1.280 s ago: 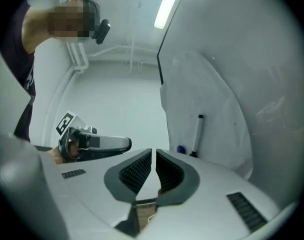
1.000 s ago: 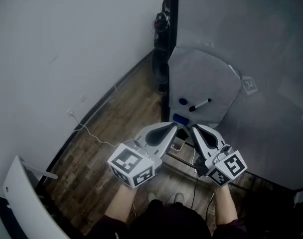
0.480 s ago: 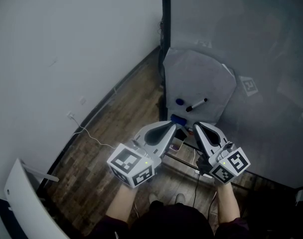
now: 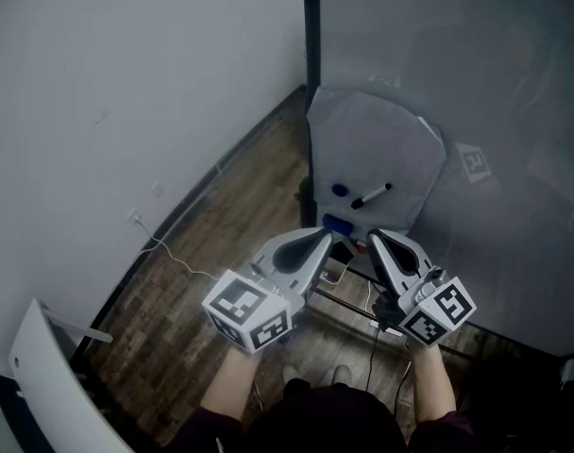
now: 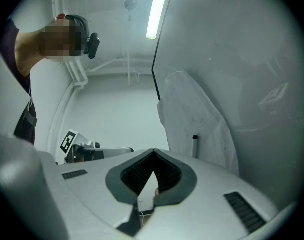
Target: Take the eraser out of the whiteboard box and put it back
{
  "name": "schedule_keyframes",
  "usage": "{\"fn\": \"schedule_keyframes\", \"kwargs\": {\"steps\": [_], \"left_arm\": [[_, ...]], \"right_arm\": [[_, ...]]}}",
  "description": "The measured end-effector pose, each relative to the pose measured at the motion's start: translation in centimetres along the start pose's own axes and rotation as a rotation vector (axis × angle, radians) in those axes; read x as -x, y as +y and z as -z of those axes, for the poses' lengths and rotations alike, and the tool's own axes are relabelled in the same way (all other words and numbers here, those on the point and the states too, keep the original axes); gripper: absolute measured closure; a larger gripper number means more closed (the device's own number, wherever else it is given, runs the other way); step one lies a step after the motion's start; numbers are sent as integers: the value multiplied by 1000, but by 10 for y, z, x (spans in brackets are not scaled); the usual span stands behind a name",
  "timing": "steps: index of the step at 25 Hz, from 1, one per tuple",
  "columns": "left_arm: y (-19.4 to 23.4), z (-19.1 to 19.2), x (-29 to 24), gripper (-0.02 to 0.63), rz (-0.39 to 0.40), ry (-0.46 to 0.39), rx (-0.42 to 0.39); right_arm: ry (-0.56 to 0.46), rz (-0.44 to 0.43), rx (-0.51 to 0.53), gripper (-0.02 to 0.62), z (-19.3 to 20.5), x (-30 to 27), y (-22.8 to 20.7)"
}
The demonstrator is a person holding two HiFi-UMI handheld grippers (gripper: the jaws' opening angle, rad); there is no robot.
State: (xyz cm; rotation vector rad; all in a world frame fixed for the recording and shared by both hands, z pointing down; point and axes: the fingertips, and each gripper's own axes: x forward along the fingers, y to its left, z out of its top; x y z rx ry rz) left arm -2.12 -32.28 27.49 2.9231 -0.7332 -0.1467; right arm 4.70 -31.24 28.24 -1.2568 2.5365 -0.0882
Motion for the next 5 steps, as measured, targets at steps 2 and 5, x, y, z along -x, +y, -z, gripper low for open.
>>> {"fn": "schedule_keyframes", "kwargs": {"steps": [2, 5], "left_arm": [[0, 1, 0, 601, -1, 4, 2], [1, 4, -1, 601, 1, 11, 2]], "right_arm": [[-2, 0, -5, 592, 0, 1, 0], [-4, -1, -7, 592, 0, 2, 0]]}}
